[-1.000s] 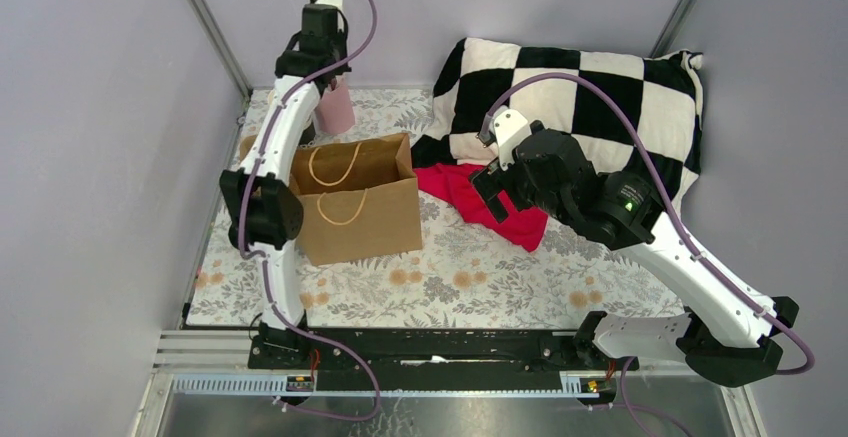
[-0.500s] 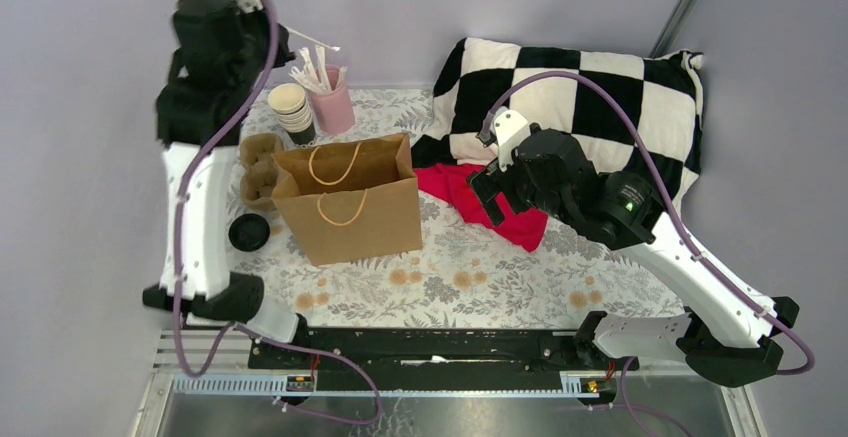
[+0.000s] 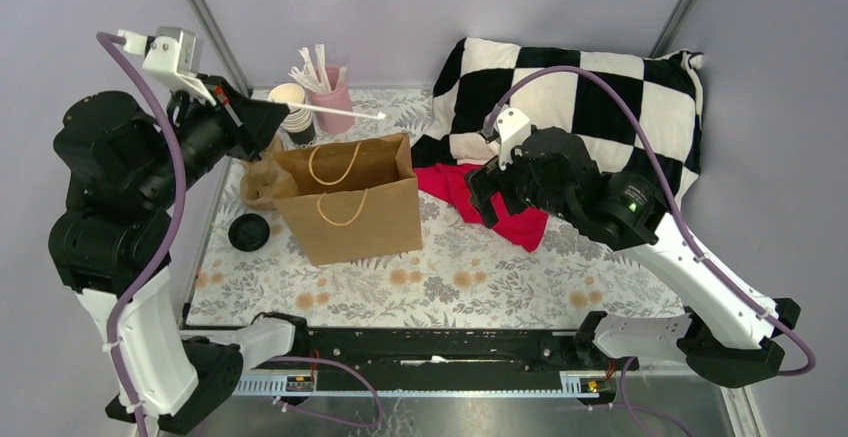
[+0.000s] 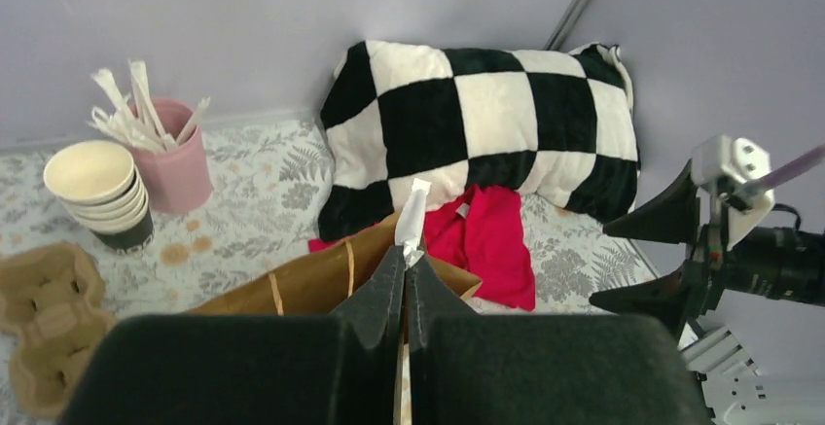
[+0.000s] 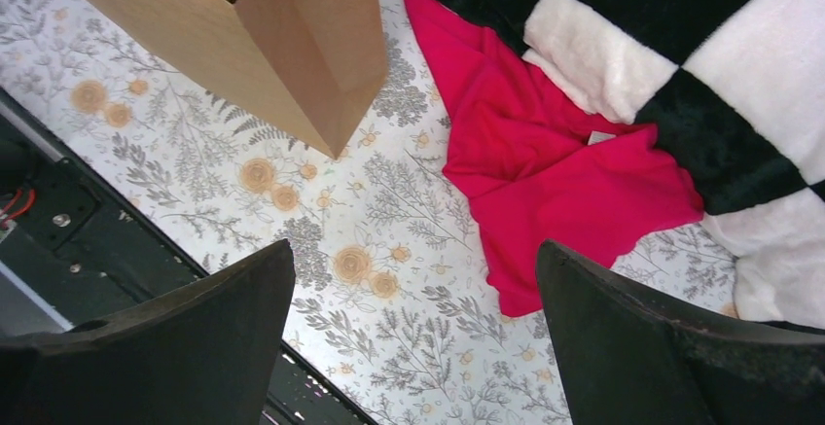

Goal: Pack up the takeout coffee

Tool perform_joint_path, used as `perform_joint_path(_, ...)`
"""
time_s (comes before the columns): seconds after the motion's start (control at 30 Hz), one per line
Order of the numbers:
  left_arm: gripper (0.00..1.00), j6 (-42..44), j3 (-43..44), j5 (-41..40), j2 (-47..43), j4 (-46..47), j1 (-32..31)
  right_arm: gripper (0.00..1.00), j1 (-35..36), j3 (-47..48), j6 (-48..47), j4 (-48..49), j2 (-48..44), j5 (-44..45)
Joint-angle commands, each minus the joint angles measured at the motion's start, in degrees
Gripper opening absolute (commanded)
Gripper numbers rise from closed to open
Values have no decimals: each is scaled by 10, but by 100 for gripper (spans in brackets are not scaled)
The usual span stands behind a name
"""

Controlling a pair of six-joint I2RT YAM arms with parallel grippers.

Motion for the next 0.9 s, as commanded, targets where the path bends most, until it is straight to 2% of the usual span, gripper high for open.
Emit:
perform_joint_path(0.0, 0, -6, -28, -46, -26, -46, -1, 100, -4, 33, 23, 12, -3, -26)
perform_joint_path(0.13, 0, -2, -36, -133, -59, -77, -1, 100, -3, 29, 40, 11, -6, -33)
perform_joint_path(0.33, 0, -19, -11, -201, -83, -108, -1, 100, -3, 17, 56, 14, -13, -43)
perform_joint_path(0.53, 0, -56, 10, -332, -118, -132, -3, 100, -4, 10, 62, 22, -12, -58)
perform_joint_path(0.57, 0, -59, 11, -316, -105, -166, -6, 100, -3, 10, 59, 23, -12, -60)
perform_joint_path(0.63, 0, -57, 0, -288, -97, -178, -6, 100, -3, 10, 57, 23, -12, -62)
perform_joint_path(0.77, 0, -48, -20, -312, -96, -183, -6, 100, -3, 3, 58, 25, -18, -62)
perform_joint_path(0.87, 0, -41, -49, -296, -91, -172, -6, 100, -4, -1, 58, 24, -22, -60)
